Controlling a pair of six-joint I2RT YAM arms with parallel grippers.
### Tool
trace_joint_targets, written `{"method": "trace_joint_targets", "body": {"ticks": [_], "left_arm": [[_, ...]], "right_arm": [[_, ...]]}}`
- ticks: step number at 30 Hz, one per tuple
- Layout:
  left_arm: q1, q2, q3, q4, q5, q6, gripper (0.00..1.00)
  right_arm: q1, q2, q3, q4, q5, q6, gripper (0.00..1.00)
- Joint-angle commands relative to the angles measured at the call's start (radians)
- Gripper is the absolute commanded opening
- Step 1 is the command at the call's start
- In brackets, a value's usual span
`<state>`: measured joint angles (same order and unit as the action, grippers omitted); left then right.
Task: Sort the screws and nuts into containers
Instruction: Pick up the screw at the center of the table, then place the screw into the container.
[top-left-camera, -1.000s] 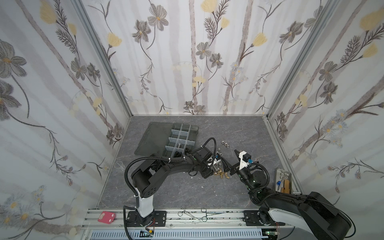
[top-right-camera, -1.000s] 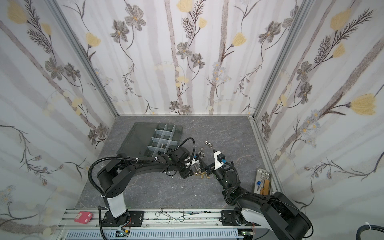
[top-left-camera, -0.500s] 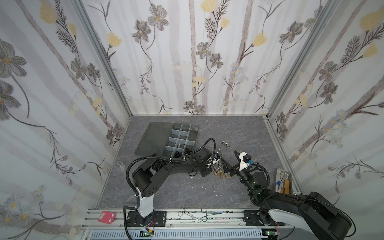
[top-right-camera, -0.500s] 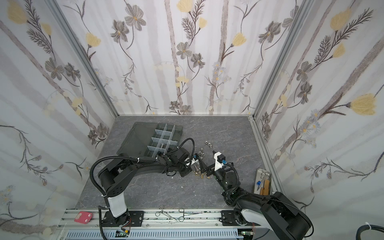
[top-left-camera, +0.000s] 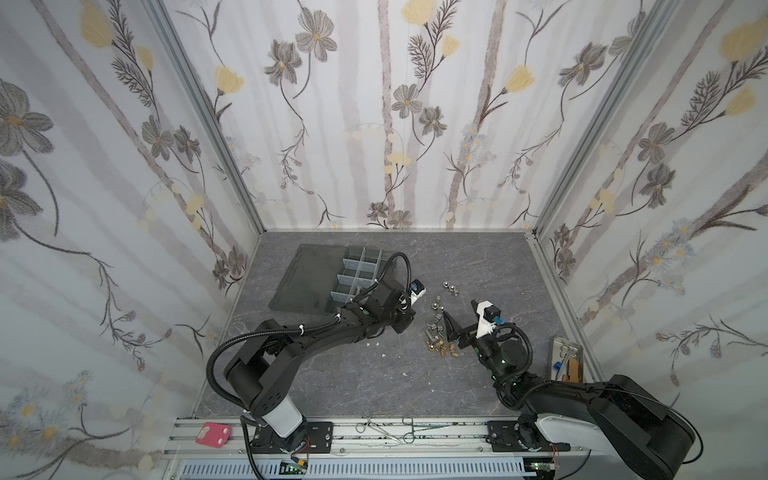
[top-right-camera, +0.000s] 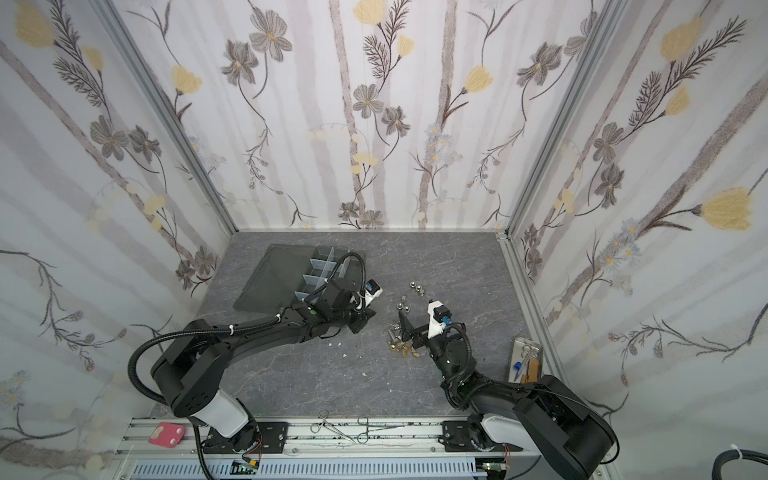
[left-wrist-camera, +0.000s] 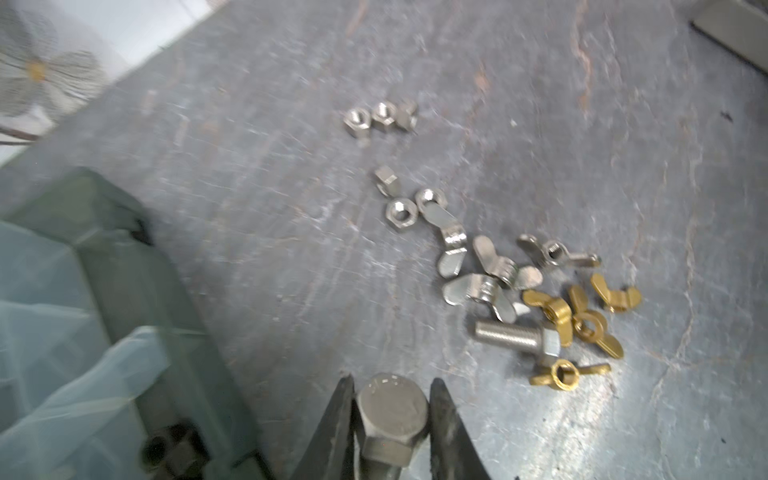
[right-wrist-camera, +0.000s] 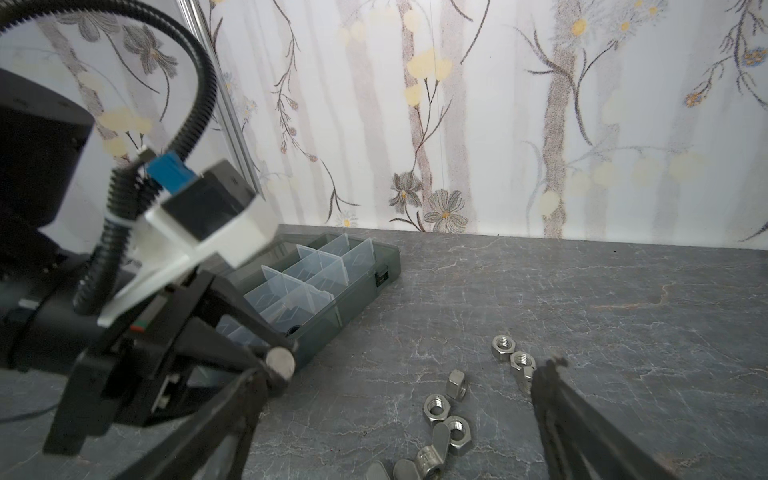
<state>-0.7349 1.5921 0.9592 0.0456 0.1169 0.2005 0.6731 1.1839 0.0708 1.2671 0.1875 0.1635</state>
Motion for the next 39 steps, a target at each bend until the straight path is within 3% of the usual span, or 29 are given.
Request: {"method": "trace_joint_targets", "body": {"ticks": [1, 7, 12, 19, 23, 34, 39], "left_arm": [[0.062, -0.043, 0.02, 0.035, -0.078, -0.073, 0.21], [0.27, -0.08, 0.061, -0.018, -0.221, -0.213, 0.23], [0.369, 0.027, 0.14, -0.11, -0.188, -0.253, 0.23], [0.357, 0.161, 0.22, -0.17, -0.171, -0.286, 0.2], [0.303, 0.176, 0.222, -0.16, -0.211, -0.267, 0.21], [0.289, 0.243, 0.202, -0.163, -0.241, -0.304, 0.23], [0.281, 0.218, 0.197, -0.174, -0.255, -0.311, 0.46]], "right_arm": [[0.001, 0.015, 0.012, 0.05, -0.019, 0.005, 0.99], [0.001, 0.011, 0.015, 0.049, -0.022, 0.007, 0.99], [0.001, -0.003, 0.014, 0.037, -0.022, 0.005, 0.99], [0.001, -0.012, 0.015, 0.026, -0.02, 0.002, 0.99], [0.002, -0.003, 0.019, 0.029, -0.021, 0.005, 0.99], [0.001, -0.012, 0.021, 0.018, -0.02, 0.008, 0.99], [0.002, -0.009, 0.022, 0.017, -0.022, 0.011, 0.99]]}}
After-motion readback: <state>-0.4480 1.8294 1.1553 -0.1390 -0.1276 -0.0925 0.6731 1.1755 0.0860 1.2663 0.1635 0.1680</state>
